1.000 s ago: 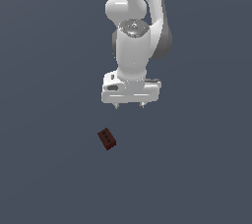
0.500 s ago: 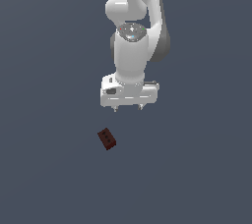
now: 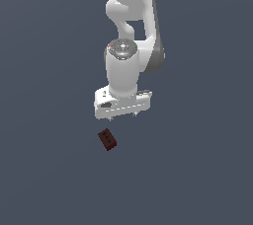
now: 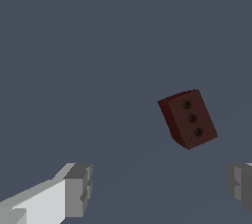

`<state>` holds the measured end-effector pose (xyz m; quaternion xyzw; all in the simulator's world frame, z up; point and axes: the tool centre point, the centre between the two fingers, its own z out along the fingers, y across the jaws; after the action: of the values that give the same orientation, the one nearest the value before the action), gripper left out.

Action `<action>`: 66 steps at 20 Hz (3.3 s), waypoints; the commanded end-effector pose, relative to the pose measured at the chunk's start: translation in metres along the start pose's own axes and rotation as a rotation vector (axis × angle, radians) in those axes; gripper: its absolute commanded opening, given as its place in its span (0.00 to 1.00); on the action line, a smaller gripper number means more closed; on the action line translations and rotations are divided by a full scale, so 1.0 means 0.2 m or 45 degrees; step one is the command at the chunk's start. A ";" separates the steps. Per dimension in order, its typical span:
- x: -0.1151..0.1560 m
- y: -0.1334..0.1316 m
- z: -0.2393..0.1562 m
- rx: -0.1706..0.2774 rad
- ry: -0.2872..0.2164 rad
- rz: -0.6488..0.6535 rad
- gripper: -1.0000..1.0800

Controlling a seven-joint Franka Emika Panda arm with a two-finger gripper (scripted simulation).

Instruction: Pick up the object and move it to a goal position.

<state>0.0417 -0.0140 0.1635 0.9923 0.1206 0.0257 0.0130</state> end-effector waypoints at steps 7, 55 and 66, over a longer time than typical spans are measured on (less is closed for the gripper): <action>0.06 0.17 0.19 0.016 -0.029 -0.221 0.96; 0.08 0.38 0.70 0.052 -0.053 -0.482 0.00; 0.10 0.31 0.58 0.052 -0.054 -0.482 0.00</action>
<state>0.0813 -0.0767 0.0422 0.9524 0.3049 -0.0023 -0.0008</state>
